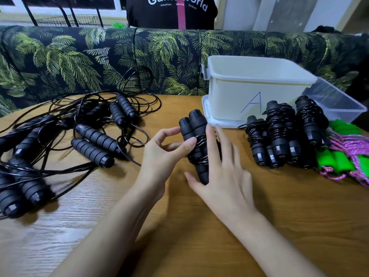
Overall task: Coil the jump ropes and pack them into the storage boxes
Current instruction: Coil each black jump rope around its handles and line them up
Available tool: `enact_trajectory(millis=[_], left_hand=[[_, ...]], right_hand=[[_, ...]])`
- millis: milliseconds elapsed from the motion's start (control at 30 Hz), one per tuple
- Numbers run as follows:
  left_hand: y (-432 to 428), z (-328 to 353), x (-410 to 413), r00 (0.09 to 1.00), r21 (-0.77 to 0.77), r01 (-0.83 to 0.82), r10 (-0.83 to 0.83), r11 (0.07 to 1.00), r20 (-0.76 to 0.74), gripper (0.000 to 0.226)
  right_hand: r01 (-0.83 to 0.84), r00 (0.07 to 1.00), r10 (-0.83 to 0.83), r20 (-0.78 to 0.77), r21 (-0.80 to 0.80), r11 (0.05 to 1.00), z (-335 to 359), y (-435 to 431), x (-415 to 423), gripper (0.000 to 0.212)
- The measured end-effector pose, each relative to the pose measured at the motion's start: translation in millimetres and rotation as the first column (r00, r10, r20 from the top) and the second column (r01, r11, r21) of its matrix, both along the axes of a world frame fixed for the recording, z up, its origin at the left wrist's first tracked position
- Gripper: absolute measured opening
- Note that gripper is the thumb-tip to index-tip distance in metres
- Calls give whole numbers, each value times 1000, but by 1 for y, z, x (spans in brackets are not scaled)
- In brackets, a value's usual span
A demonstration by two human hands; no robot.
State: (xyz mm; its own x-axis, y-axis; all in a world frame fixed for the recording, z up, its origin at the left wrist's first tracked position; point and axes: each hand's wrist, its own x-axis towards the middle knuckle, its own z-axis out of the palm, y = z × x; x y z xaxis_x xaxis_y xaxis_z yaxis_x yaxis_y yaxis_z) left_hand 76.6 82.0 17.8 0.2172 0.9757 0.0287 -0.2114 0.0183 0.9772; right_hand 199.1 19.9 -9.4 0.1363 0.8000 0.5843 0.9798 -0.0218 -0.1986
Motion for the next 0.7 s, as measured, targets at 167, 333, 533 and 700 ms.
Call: enact_trajectory(millis=[167,333,533,700], left_hand=[[-3,0,1,999,74,44,-43,996,-17,40],[1,0,-1,990,257,98,-67,961,-125,39],[3,-6,-1,959,436,94,35,895,-281,30],[0,-7,-1,954,489,58,96,870,-284,15]], right_hand=[[90,990,-93,106,31,995,4,0,-1,104],[10,998,-15,64,84,996,6,-2,10,92],[-26,999,30,-21,142,989,7,-4,23,81],[-80,973,111,-204,154,985,5,-5,25,72]])
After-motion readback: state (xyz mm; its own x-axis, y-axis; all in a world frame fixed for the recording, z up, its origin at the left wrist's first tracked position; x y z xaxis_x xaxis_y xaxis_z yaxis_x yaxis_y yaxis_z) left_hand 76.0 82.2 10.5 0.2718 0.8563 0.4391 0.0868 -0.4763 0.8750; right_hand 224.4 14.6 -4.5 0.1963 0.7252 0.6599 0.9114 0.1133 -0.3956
